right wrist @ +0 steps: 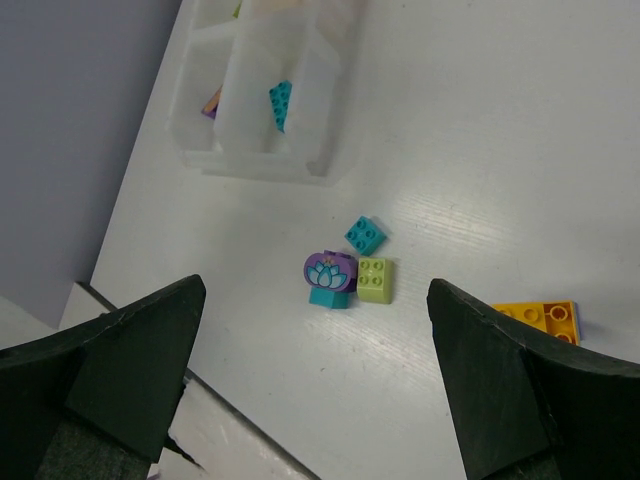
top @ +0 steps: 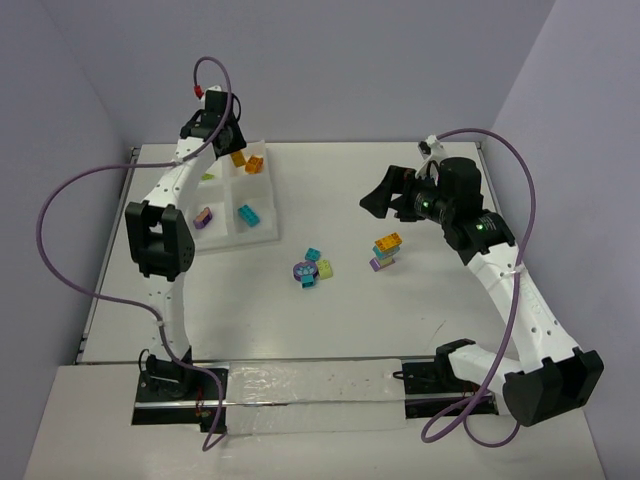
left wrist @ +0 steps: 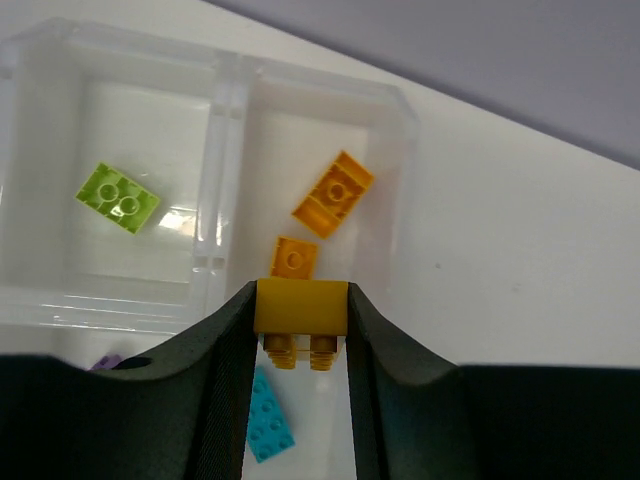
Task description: Sort the legos into containers by color
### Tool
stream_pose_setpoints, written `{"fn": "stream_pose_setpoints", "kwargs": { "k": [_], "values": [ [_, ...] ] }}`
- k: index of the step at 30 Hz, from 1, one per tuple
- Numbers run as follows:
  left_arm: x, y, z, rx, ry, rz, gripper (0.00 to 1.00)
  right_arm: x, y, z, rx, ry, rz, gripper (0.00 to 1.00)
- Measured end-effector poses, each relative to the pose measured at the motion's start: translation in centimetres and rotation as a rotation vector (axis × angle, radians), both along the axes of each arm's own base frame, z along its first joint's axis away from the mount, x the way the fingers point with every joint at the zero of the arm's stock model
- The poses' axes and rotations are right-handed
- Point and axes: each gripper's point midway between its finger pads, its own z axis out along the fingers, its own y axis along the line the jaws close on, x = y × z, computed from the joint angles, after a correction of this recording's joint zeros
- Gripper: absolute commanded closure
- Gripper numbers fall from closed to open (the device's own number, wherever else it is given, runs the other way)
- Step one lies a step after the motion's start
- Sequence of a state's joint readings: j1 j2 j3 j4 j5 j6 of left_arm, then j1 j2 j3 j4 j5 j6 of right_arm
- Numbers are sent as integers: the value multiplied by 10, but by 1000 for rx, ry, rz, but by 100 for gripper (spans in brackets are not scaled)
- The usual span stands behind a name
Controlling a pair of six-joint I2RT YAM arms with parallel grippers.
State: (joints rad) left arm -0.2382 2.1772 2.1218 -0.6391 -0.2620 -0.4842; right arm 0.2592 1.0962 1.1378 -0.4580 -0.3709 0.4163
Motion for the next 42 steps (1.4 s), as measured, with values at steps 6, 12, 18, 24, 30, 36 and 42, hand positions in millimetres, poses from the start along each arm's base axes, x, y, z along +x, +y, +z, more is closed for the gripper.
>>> {"fn": "stream_pose_setpoints", "kwargs": {
  "k": [6,12,18,24,30,36,42],
  "values": [
    [13,13,-31,68,28,52,100,0,0,0,0,2,-3,0],
    [22,19,-39,103,15,75,56,2,0,-3,-1,10,-3,0],
    [28,19,-42,117,1,58,4,3,1,-6,-2,20,-3,0],
    [27,12,-40,102,-9,23,6,3,1,-7,0,26,-4,0],
    [-25,-14,-25,120,13,-65,14,3,1,-7,3,29,-8,0],
    [-123,-131,8,85,-24,-374,14,1,-3,-17,-3,50,-33,0],
    [-211,-206,-27,54,73,-608,6,-3,-8,-23,-12,56,-59,0]
  ]
}}
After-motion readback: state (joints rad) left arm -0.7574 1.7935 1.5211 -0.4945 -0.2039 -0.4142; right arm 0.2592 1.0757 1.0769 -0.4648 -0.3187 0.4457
